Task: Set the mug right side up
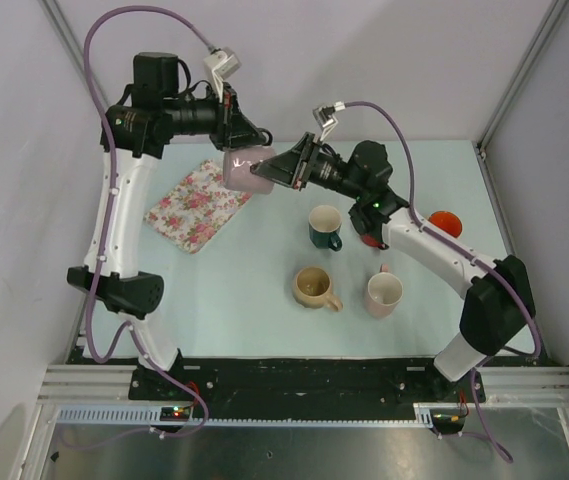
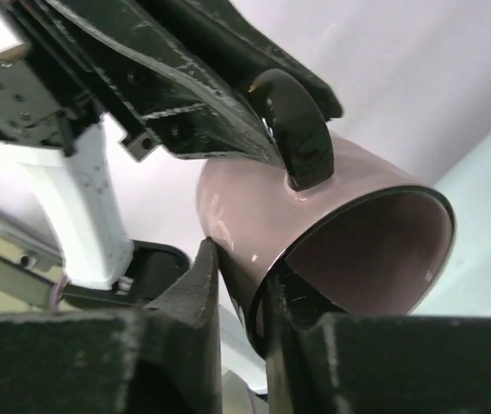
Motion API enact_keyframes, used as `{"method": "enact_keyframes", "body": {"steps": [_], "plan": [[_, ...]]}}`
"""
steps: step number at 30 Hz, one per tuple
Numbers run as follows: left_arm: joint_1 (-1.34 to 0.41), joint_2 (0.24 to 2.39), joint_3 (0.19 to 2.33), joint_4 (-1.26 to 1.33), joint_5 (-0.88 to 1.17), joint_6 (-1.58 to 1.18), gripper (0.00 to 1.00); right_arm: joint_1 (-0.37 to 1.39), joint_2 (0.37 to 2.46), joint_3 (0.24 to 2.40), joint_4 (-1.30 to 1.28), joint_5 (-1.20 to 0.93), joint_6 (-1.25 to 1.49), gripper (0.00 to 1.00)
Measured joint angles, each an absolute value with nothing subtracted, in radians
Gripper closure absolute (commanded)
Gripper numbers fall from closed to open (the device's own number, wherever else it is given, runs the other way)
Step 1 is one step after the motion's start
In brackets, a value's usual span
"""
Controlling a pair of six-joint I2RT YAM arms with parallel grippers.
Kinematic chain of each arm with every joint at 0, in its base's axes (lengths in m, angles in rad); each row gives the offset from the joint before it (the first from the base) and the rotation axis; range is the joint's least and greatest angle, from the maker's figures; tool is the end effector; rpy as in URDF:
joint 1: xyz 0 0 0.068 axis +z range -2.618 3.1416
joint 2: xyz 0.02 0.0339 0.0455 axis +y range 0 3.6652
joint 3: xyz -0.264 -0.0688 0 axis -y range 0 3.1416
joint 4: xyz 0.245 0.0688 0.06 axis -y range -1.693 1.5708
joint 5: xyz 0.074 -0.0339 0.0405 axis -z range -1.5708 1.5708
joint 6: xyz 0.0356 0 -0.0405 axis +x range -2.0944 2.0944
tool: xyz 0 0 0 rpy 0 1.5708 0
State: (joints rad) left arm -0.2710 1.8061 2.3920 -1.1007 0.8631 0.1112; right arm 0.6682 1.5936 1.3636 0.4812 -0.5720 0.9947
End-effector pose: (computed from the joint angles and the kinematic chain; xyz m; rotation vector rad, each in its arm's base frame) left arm 0.3175 -0.1163 0.5079 0.8891 1.8244 -0.9910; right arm 0.2855 0.2499 0.4058 -0.3171 1.5720 1.7254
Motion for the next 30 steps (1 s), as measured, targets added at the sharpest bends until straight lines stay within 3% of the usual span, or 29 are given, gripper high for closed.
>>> {"method": "enact_keyframes", "body": {"steps": [3, 4, 6, 7, 9, 16, 22, 30], "plan": [[-0.265, 1.806, 2.397, -1.072, 0.894, 0.131, 0.99, 0.653, 1.607, 1.364, 0.567, -0.62, 1.092, 0.99], [-0.265, 1.806, 2.397, -1.065, 0.897, 0.138, 0.81, 0.649, 1.602, 1.364, 0.572, -0.623, 1.104, 1.0], [-0.269, 1.806, 2.394, -1.064, 0.894, 0.144, 0.28, 0.647, 1.578, 1.364, 0.521, -0.61, 1.078, 1.0], [-0.273, 1.806, 2.388, -1.063, 0.88, 0.145, 0.14, 0.648, 1.558, 1.364, 0.468, -0.593, 1.036, 1.0], [-0.28, 1.806, 2.38, -1.071, 0.831, 0.142, 0.04, 0.653, 1.51, 1.364, 0.302, -0.524, 0.923, 1.0], [-0.26, 1.806, 2.374, -1.093, 0.633, 0.138, 0.0, 0.604, 1.294, 1.365, -0.278, -0.193, 0.569, 1.0], [-0.232, 1.762, 2.287, -1.094, 0.469, 0.168, 0.0, 0.458, 1.166, 1.414, -0.741, 0.129, 0.431, 1.0], [-0.196, 1.686, 2.017, -1.041, 0.341, 0.176, 0.0, 0.202, 1.101, 1.167, -1.052, 0.235, 0.415, 1.0]]}}
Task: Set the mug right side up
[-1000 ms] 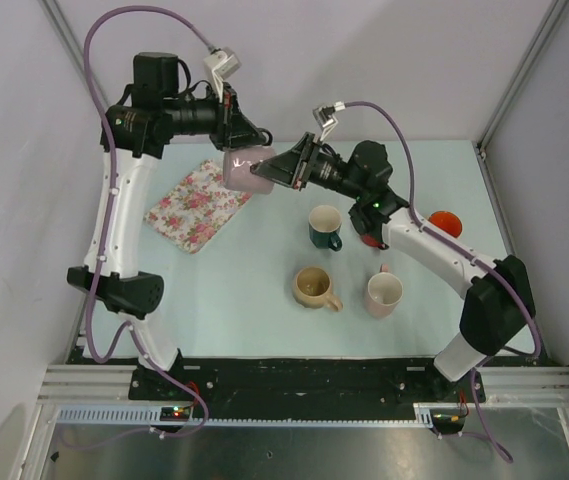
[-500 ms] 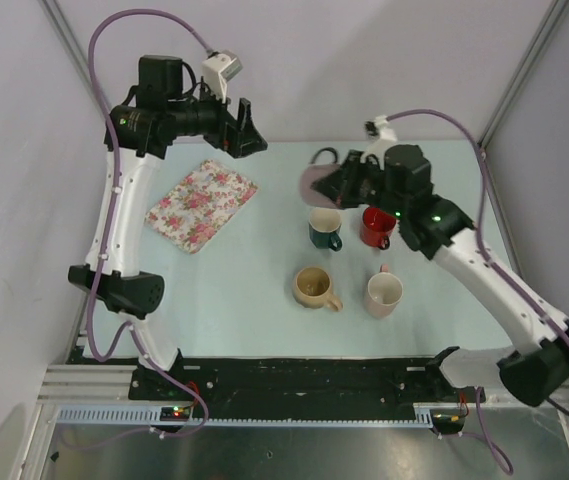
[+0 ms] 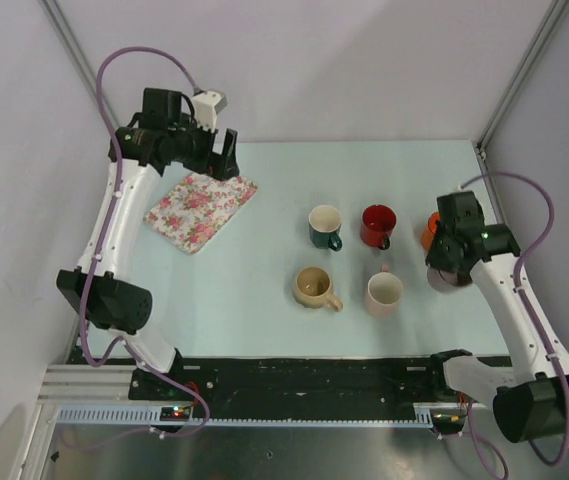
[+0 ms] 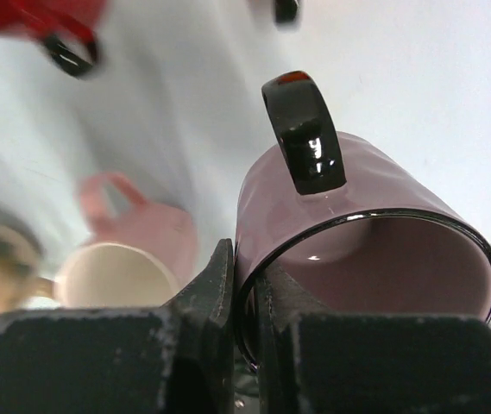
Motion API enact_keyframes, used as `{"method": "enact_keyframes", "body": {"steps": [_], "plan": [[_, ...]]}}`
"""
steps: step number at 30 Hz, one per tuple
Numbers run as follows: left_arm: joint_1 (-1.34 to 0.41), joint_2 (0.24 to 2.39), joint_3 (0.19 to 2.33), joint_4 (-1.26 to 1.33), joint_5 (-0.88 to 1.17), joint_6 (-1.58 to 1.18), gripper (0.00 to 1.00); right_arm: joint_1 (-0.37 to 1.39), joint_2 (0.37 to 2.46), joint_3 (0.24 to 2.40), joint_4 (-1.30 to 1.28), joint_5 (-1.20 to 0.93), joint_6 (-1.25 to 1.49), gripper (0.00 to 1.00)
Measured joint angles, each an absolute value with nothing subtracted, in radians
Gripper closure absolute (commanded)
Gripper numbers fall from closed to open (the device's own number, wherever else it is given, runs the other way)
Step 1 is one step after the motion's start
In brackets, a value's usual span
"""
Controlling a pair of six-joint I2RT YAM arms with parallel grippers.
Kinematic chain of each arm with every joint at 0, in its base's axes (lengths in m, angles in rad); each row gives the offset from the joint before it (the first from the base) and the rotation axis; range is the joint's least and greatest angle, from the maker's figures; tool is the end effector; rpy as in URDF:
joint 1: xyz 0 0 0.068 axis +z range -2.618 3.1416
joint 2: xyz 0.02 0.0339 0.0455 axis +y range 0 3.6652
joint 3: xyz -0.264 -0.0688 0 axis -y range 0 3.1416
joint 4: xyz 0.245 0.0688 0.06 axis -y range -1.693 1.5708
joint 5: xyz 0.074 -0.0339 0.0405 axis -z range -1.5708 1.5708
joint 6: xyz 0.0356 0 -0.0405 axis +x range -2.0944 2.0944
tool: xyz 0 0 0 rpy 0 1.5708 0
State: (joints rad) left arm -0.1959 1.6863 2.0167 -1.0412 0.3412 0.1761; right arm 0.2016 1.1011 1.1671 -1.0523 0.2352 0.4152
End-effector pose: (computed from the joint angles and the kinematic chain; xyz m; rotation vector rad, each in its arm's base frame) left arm 0.3353 -0.0787 0.4418 0.5925 2.1845 -0.3989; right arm 0.1985 0.0321 0.3344 0.3571 2.4921 -0.0535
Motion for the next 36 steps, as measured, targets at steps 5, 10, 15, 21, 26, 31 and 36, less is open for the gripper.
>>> {"method": "enact_keyframes", "body": {"steps": [5, 10, 15, 21, 26, 31, 36], "plan": [[-0.184, 1.639, 1.817, -0.978, 0.298, 0.176, 0.0, 0.099, 1.07, 0.966, -1.076, 0.16, 0.42, 1.0], [-0.179, 1.596, 1.728, -0.937, 0.282, 0.176, 0.0, 0.074, 1.09, 0.87, -1.027, 0.122, 0.436, 1.0], [-0.163, 1.545, 1.696, -0.893, 0.274, 0.176, 0.0, 0.057, 1.157, 0.799, -0.939, 0.107, 0.445, 1.0], [-0.147, 1.511, 1.66, -0.86, 0.267, 0.176, 0.0, 0.05, 1.212, 0.782, -0.88, 0.097, 0.448, 0.78], [-0.14, 1.51, 1.628, -0.846, 0.265, 0.176, 0.0, 0.048, 1.2, 0.782, -0.854, 0.085, 0.452, 0.51], [-0.13, 1.507, 1.615, -0.841, 0.265, 0.176, 0.01, 0.047, 1.165, 0.787, -0.86, 0.065, 0.443, 0.09], [-0.129, 1.47, 1.595, -0.827, 0.265, 0.175, 0.0, 0.047, 1.092, 0.862, -0.886, 0.046, 0.408, 0.01]]}}
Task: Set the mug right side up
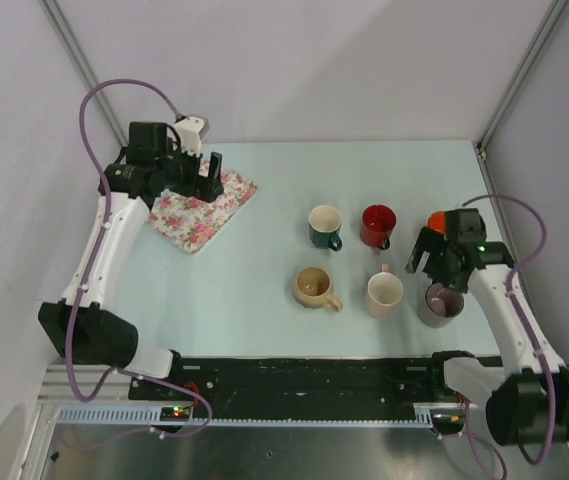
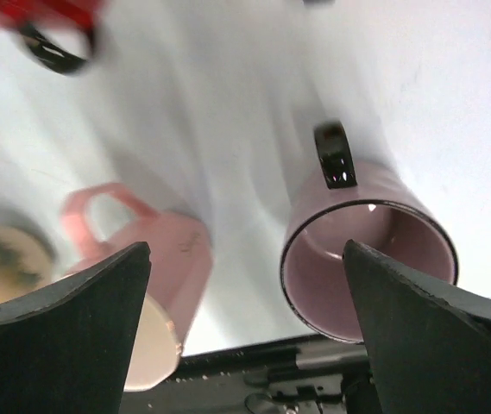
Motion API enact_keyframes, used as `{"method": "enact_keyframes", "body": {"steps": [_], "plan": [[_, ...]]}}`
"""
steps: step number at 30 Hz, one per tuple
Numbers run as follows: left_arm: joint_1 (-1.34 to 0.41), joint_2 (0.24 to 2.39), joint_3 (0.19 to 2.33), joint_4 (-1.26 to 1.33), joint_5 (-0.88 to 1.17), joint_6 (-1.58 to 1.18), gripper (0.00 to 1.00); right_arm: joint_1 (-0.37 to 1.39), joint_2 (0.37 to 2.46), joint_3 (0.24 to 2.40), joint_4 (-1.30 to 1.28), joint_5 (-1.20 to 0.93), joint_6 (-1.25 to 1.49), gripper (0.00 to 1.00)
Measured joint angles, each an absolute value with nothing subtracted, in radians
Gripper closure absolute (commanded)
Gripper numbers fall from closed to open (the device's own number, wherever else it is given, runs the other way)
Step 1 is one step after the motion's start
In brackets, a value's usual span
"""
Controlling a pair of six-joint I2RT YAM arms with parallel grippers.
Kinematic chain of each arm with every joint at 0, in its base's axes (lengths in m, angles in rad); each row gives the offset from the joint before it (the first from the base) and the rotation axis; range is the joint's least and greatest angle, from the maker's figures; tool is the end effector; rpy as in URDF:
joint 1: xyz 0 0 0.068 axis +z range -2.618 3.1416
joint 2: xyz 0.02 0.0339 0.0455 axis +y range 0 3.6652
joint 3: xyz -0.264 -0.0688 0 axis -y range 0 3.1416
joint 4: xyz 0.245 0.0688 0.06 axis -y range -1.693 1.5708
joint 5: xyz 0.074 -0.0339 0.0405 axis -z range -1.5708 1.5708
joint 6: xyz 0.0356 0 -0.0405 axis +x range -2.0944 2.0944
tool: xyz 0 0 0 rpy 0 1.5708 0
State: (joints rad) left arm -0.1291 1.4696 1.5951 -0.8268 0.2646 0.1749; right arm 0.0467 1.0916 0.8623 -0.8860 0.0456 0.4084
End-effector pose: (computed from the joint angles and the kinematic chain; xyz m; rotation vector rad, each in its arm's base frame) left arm 0.3079 -0.0494 0.3964 0.4788 2.2063 -0.2758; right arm 0.1986 0.0077 0.2521 0.4972 2.6403 0.0808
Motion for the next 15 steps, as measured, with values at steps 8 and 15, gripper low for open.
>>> {"method": "enact_keyframes", "body": {"steps": [8, 15], "plan": [[-0.045, 1.145, 1.258, -0.653, 0.221, 0.15, 0.0, 0.046, 0.745, 0.907, -0.71, 0.049, 0.279, 0.01], [0.088, 0.87, 0.846, -0.482, 0.122, 0.101, 0.0, 0.046, 0.534, 0.725, -0.538, 0.139, 0.215, 0.01]]}}
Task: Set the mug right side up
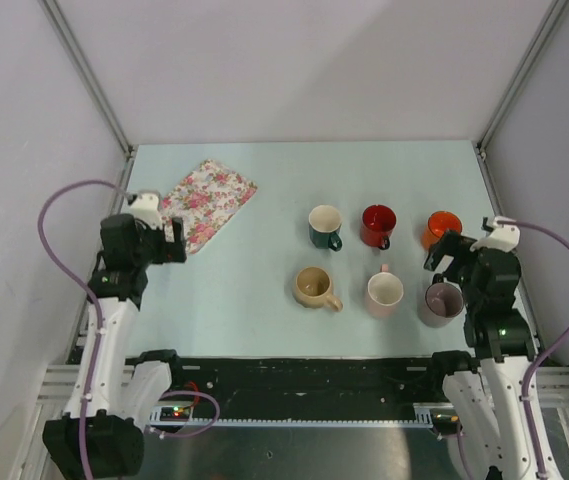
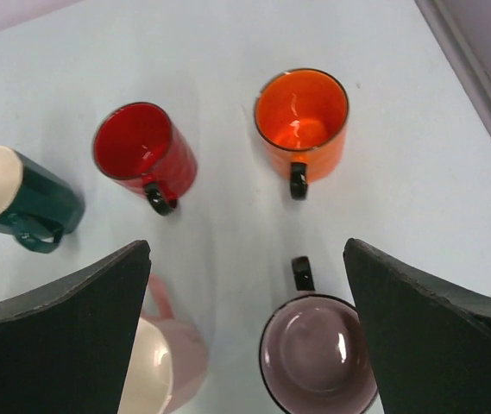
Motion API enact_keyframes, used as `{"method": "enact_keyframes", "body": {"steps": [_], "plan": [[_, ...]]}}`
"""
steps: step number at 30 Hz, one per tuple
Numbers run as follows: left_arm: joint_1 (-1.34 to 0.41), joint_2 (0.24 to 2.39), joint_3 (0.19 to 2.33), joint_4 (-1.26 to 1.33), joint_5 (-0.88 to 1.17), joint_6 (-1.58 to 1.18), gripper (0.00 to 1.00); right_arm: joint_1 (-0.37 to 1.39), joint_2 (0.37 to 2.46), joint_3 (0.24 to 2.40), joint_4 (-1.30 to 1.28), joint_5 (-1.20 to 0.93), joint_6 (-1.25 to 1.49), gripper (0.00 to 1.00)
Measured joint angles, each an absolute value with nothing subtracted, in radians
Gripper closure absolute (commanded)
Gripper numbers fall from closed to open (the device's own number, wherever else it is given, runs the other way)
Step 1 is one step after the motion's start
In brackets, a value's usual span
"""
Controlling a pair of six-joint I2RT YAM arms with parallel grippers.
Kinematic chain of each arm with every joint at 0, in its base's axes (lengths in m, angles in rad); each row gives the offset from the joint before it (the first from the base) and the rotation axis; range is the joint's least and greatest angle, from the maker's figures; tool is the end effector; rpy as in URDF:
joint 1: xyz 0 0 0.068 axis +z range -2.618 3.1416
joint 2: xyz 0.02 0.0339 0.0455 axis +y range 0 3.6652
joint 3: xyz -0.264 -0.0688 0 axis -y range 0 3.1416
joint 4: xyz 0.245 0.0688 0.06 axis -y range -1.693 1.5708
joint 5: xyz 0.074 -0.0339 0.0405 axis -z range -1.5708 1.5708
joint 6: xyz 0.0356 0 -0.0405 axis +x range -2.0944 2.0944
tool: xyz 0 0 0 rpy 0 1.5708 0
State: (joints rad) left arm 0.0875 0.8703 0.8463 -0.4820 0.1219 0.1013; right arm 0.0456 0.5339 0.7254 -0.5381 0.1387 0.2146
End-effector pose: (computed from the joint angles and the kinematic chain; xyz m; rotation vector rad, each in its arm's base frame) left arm 0.1915 0.0125 0.3164 0.0888 2.0708 -0.0108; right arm 0.1247 0.0008 0.3163 0.2543 1.8972 0.0425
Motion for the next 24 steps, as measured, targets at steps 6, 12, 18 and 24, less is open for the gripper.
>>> {"method": "enact_keyframes", "body": {"steps": [6, 12, 18, 24], "plan": [[0.104, 0.708, 0.551, -0.421, 0.098, 0.078, 0.0, 0.047, 0.369, 0.594, -0.547, 0.252, 0.285, 0.01], [0.104, 0.65, 0.482, -0.345, 0.072, 0.031, 0.0, 0.125, 0.276, 0.542, -0.576, 0.377, 0.363, 0.01], [0.105, 0.651, 0.464, -0.274, 0.043, 0.004, 0.0, 0.181, 0.311, 0.495, -0.535, 0.426, 0.426, 0.01], [0.105, 0.65, 0.457, -0.26, 0.027, -0.001, 0.01, 0.206, 0.37, 0.492, -0.531, 0.475, 0.479, 0.01]]}}
